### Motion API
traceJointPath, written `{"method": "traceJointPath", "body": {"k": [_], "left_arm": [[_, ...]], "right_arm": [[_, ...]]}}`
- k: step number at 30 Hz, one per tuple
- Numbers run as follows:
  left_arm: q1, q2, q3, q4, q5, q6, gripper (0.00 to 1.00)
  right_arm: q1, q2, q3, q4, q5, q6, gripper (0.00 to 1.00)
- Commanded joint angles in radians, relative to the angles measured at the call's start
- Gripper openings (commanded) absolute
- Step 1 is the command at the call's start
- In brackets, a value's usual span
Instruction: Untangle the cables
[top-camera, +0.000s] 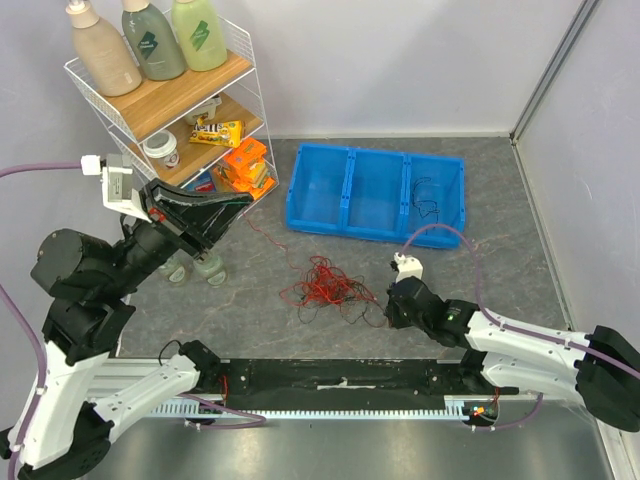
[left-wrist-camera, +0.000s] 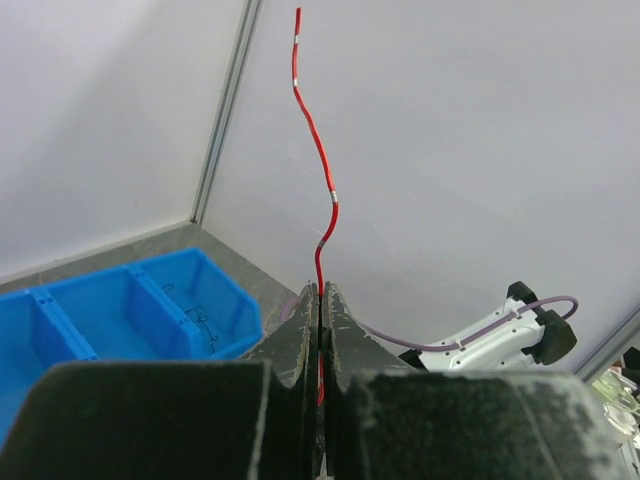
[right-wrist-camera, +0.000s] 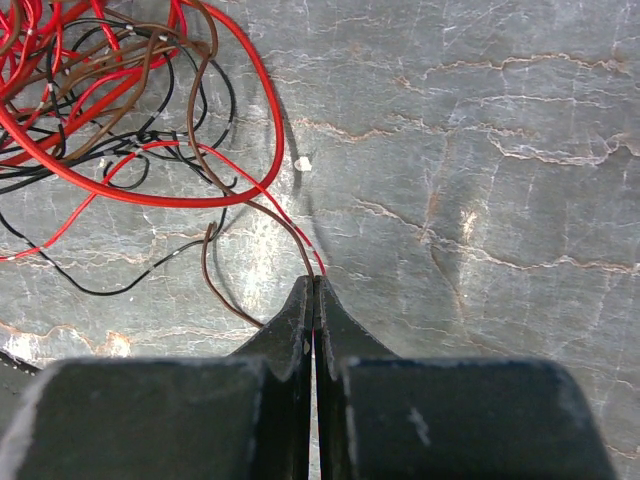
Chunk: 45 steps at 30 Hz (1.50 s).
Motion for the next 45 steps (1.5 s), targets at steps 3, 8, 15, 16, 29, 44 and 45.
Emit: {"method": "traceJointPath", "body": {"k": [3, 8, 15, 16, 29, 44, 45], "left_arm": [[0.002, 0.013, 0.047, 0.024, 0.006, 0.032, 0.02], [0.002, 0.044, 0.052, 0.028, 0.023, 0.0, 0.02], [0.002, 0.059, 0.038, 0.016, 0.03, -0.008, 0.02], [0.001, 0.054, 0.038, 0.016, 0.029, -0.007, 0.02], [0.002, 0.038, 0.029, -0.05, -0.037, 0.029, 0.02], [0.002, 0.064, -0.292, 0.027, 0.013, -0.082, 0.02], [0.002, 0.061, -0.3, 0.03, 0.023, -0.086, 0.01]], "right_arm": [[0.002, 0.002, 0.053, -0.013, 0.026, -0.06, 0.06], [0.005, -0.004, 0.221, -0.114, -0.04, -0.264, 0.54], [0.098, 0.043, 0.43, 0.104, -0.344, -0.493, 0.81], [0.136, 0.086, 0.439, 0.16, -0.342, -0.507, 0.82], [0.275, 0.263, 0.546, 0.407, -0.073, -0.459, 0.06], [0.276, 0.054, 1.056, -0.056, -0.005, -0.432, 0.0], [0.276, 0.063, 1.08, -0.091, 0.019, -0.447, 0.0]]}}
